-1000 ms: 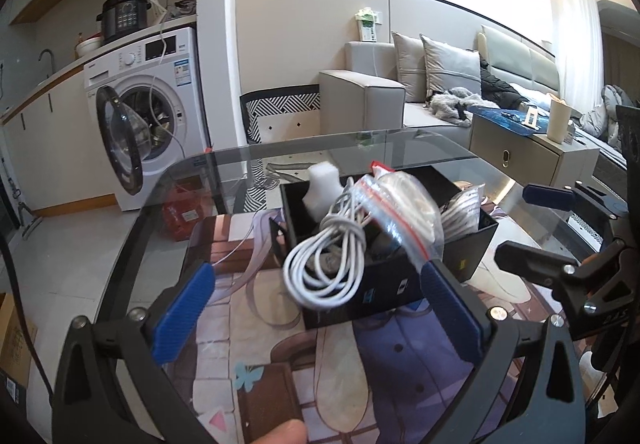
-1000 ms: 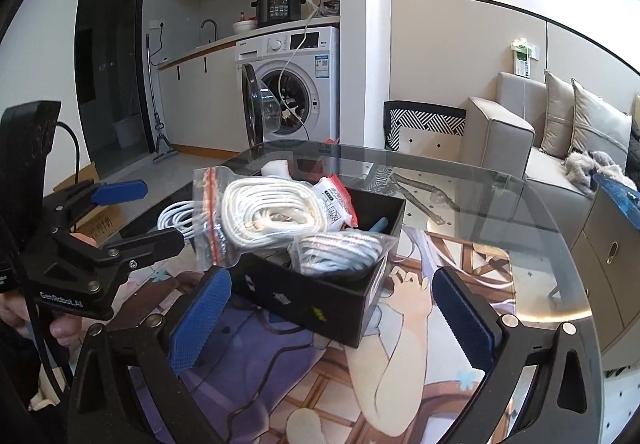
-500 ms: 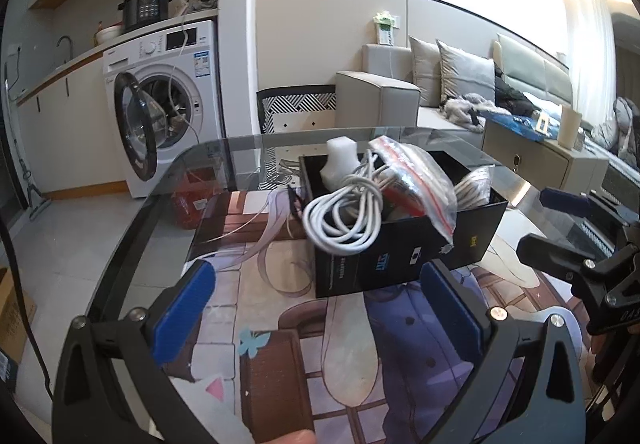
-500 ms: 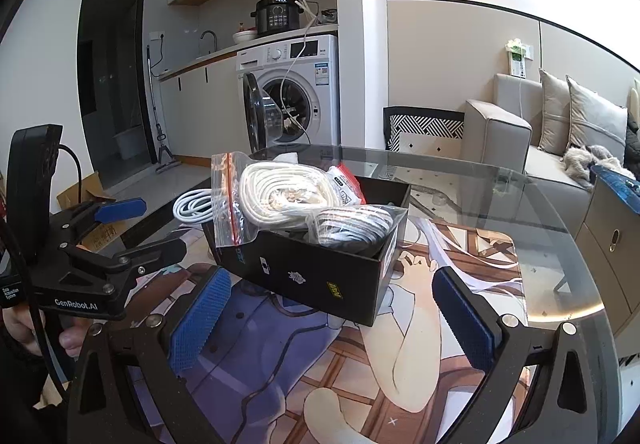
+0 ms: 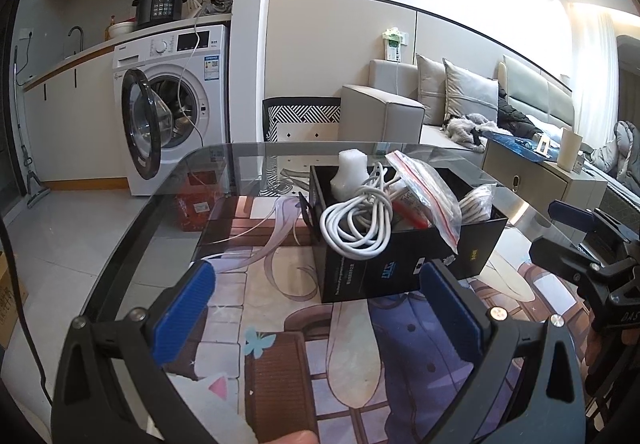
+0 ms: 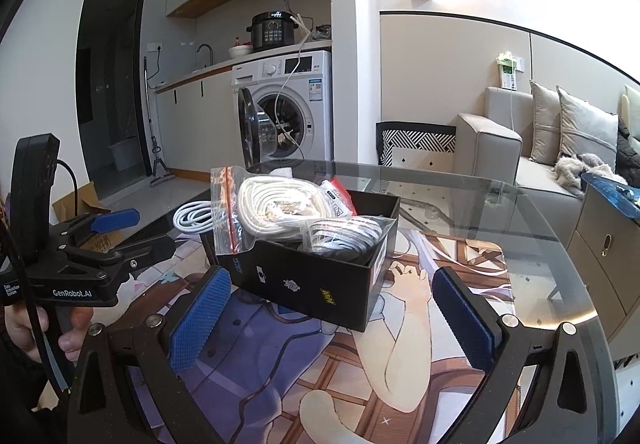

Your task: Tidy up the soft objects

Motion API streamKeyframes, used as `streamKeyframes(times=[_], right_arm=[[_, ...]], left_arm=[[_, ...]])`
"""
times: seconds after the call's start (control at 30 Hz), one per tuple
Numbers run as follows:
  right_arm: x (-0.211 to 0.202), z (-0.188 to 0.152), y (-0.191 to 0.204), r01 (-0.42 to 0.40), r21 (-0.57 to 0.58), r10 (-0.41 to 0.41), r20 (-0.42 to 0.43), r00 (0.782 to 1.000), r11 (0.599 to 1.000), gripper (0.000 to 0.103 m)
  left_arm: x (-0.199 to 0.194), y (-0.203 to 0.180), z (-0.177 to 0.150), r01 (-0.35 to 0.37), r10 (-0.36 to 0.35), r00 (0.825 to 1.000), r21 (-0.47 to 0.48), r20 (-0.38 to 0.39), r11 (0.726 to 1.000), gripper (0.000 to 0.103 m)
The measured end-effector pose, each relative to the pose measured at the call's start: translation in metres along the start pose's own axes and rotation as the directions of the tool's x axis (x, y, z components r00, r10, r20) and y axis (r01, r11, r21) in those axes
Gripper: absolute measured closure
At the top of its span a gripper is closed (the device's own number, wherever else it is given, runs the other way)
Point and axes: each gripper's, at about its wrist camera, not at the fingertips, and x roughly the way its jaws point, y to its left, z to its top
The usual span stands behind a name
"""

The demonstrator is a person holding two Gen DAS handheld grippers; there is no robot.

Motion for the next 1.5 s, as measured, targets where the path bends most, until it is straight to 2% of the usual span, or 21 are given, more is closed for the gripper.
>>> streamKeyframes(times=[1.5], right_arm=[[-0.005, 0.0003, -0.0005, -0.002, -0.008, 0.002, 0.018, 1.0, 1.0, 0.001]], left_arm=[[0.0013, -0.0021, 0.0002, -0.004, 0.004, 1.0, 0.004, -0.002, 1.0, 0.0]])
